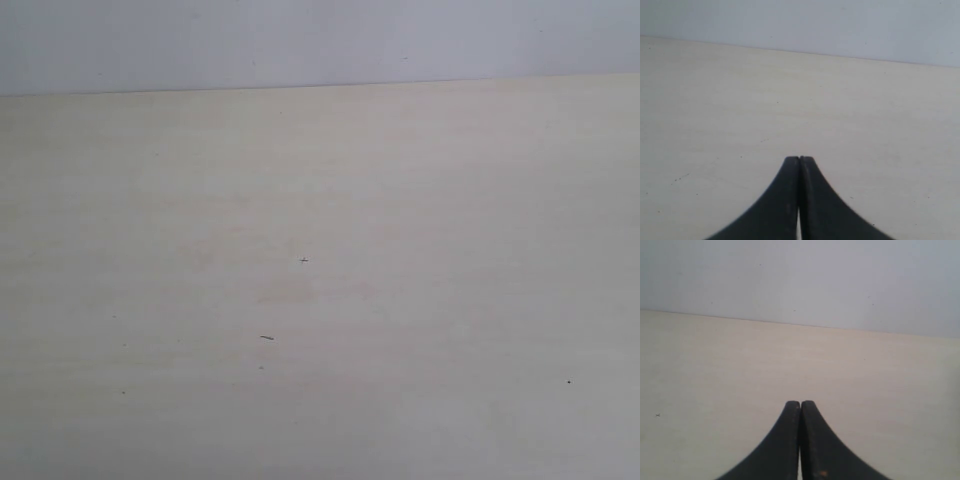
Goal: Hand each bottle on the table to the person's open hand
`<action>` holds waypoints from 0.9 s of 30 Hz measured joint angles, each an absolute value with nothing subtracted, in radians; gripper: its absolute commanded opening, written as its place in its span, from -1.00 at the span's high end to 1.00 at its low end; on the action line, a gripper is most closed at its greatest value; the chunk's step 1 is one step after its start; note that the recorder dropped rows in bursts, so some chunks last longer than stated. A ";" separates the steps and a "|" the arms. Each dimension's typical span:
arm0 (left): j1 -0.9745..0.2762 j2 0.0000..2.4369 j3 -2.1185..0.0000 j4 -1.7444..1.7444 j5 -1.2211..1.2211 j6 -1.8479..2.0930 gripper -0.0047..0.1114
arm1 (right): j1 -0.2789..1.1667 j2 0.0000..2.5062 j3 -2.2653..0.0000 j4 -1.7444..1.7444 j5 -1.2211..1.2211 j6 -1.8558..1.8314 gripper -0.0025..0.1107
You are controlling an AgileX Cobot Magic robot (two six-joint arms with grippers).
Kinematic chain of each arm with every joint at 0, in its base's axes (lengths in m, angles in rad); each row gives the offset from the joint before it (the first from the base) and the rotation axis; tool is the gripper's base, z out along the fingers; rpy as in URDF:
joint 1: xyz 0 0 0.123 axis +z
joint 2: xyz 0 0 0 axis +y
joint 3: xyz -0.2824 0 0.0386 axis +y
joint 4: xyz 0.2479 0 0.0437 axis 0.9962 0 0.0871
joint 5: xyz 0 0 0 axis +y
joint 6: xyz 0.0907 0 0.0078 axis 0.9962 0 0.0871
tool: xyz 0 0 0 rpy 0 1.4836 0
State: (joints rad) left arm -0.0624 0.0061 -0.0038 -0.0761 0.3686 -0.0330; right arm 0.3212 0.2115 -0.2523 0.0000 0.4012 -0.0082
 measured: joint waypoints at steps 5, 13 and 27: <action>-0.062 0.006 -0.004 -0.076 0.369 -0.033 0.92 | 0.288 0.185 -0.223 0.000 0.354 0.045 0.96; -0.062 0.006 -0.004 -0.076 0.369 -0.033 0.92 | 0.149 0.083 -0.059 0.000 0.164 0.047 0.96; -0.062 0.006 -0.004 -0.076 0.369 -0.033 0.92 | 0.125 0.007 -0.005 -0.058 0.182 0.047 0.96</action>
